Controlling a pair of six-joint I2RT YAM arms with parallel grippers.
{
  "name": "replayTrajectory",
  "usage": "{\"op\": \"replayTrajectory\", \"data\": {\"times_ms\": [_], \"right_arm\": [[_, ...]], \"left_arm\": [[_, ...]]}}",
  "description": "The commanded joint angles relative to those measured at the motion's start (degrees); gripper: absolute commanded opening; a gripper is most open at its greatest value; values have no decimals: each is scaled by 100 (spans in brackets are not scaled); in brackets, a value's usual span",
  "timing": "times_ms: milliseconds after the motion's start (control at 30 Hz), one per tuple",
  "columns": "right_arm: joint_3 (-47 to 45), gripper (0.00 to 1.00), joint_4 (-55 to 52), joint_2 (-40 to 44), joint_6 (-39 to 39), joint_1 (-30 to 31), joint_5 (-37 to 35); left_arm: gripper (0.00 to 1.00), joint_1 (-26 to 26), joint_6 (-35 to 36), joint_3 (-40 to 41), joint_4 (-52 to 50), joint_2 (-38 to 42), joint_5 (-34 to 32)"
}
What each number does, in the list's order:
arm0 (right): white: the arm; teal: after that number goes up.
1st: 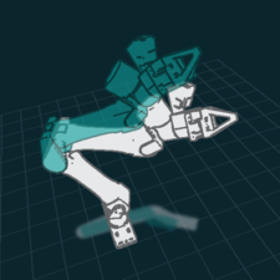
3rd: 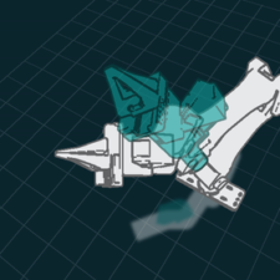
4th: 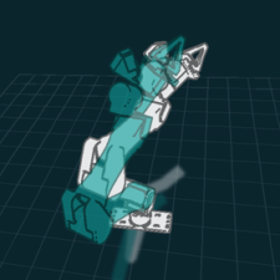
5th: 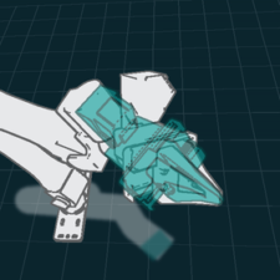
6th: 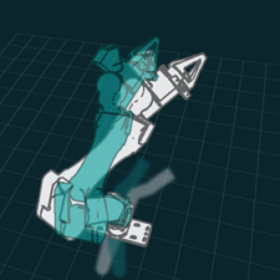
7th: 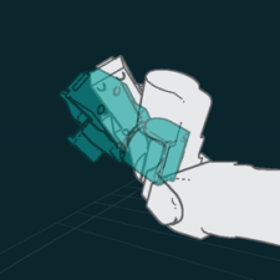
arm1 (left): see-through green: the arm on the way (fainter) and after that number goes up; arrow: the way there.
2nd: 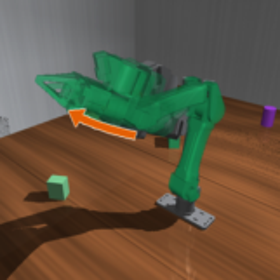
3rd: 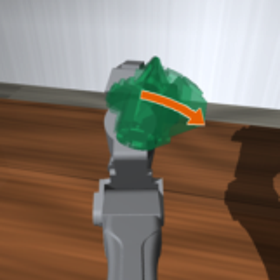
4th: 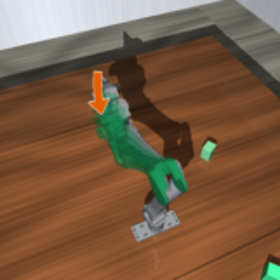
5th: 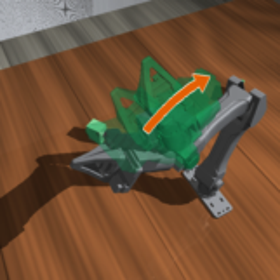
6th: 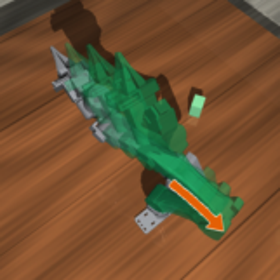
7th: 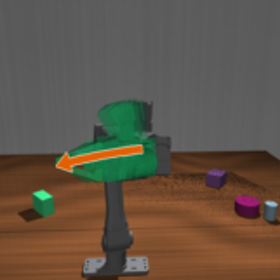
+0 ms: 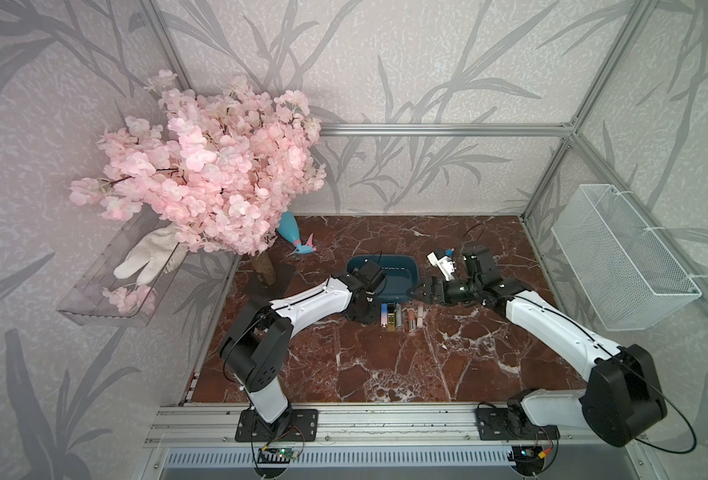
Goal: Put the lipstick into the storage box
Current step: Pick up the lipstick at the center of the board, then place the lipstick in the storage box.
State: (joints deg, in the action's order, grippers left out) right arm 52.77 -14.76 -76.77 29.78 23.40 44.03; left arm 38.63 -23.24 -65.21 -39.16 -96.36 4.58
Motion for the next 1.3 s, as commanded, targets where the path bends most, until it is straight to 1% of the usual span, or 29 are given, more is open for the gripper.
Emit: {"op": "replayTrajectory", "data": {"times_ms": [0, 300, 533, 833, 1267], "right_arm": [[-80, 99, 315, 33, 175, 111, 70], [-30, 99, 538, -84, 377, 522, -181], [22, 99, 526, 25, 410, 636, -415], [332, 99, 273, 16, 196, 639, -589], [834, 99, -126, -180, -261, 622, -601]], "left_arm": [[24, 33, -118, 167, -49, 384, -38], [24, 35, -250, 382, -11, 1033, -54], [24, -2, -245, 29, -35, 1337, -109], [24, -123, -93, -964, -66, 945, 85], [24, -311, -110, -1740, 32, 144, 262]]}}
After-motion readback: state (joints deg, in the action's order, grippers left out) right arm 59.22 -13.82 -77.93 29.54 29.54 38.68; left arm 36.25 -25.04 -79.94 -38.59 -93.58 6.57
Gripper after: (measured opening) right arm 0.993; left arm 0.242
